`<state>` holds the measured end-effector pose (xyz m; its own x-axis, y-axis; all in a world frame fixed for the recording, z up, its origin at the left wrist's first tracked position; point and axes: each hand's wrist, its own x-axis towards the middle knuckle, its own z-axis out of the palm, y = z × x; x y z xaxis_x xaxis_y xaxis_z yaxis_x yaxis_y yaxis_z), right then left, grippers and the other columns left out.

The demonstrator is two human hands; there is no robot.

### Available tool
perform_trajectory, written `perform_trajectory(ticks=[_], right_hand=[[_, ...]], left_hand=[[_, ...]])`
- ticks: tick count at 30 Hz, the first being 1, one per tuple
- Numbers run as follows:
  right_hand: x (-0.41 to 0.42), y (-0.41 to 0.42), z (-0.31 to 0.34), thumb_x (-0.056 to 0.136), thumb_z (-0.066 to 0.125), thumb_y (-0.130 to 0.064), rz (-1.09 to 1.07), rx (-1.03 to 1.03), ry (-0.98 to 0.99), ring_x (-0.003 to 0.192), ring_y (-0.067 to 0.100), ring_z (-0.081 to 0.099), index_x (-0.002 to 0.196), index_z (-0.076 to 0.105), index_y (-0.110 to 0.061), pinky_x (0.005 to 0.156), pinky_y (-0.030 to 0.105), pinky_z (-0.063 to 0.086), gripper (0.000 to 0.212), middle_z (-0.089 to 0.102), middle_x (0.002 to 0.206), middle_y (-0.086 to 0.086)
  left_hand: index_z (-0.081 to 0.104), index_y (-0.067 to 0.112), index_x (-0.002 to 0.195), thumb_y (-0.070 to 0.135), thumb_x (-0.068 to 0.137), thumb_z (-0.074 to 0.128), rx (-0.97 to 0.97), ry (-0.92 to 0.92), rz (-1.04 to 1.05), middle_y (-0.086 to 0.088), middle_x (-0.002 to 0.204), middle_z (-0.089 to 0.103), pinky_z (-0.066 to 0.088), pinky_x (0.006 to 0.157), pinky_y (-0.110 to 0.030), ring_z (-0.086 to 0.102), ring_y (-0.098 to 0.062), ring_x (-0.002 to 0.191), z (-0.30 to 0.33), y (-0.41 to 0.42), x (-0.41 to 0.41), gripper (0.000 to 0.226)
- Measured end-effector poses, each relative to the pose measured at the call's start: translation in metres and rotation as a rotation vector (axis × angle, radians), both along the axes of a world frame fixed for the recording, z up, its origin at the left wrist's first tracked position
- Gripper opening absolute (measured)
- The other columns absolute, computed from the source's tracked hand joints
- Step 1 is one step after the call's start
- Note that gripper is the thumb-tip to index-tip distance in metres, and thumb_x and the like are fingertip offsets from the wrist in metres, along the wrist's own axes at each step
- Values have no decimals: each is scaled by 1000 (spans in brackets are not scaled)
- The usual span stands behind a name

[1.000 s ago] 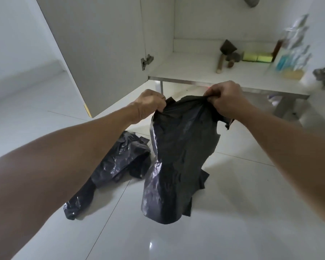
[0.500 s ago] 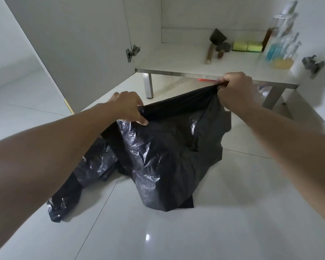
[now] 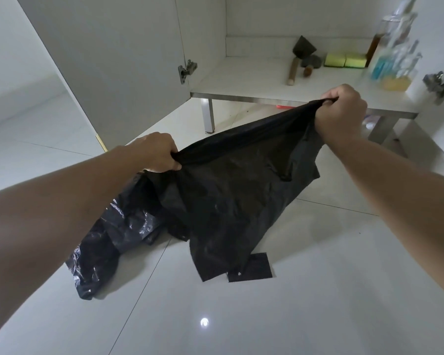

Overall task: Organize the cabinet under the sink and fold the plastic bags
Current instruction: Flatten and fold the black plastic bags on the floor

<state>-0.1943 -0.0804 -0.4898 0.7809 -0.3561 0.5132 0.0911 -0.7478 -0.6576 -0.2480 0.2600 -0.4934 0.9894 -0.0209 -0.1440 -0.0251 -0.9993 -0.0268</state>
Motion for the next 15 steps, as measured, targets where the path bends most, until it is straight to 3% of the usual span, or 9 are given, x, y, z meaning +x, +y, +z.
perform_trajectory(ticks=[2, 6, 9, 11, 15], right_hand=[[0, -2, 2, 94, 49, -3, -25, 31, 1, 102, 24, 61, 111, 65, -3, 76, 19, 40, 23, 67, 108, 12], [2, -4, -3, 91, 48, -3, 24, 40, 18, 103, 26, 61, 107, 68, -3, 83, 22, 44, 25, 68, 108, 12], [2, -1, -8, 90, 48, -3, 55, 41, 28, 104, 25, 61, 105, 67, -4, 88, 25, 45, 24, 67, 107, 10], [2, 3, -9, 91, 47, -3, 73, 33, 49, 106, 24, 59, 107, 66, -4, 85, 22, 42, 25, 66, 109, 9], [2, 8, -9, 91, 47, -5, 100, 6, 84, 107, 26, 59, 109, 67, -4, 86, 24, 42, 27, 66, 110, 10]], left_hand=[[66, 12, 83, 38, 84, 68, -26, -17, -10, 2, 71, 49, 44, 72, -32, 51, -27, 81, -3, 2, 0, 26], [61, 15, 87, 31, 79, 75, -98, -15, -27, -2, 83, 54, 39, 71, -29, 51, -24, 83, -15, 13, -6, 23], [60, 17, 90, 24, 76, 76, -157, -14, -34, -2, 89, 60, 43, 75, -31, 56, -26, 88, -19, 26, -7, 23], [62, 13, 87, 29, 82, 71, -104, 21, -5, -3, 83, 62, 48, 78, -33, 59, -27, 88, -18, 33, -5, 19], [57, 10, 82, 44, 94, 53, 93, 84, 91, -4, 79, 56, 47, 79, -34, 54, -27, 84, -11, 28, -7, 36]])
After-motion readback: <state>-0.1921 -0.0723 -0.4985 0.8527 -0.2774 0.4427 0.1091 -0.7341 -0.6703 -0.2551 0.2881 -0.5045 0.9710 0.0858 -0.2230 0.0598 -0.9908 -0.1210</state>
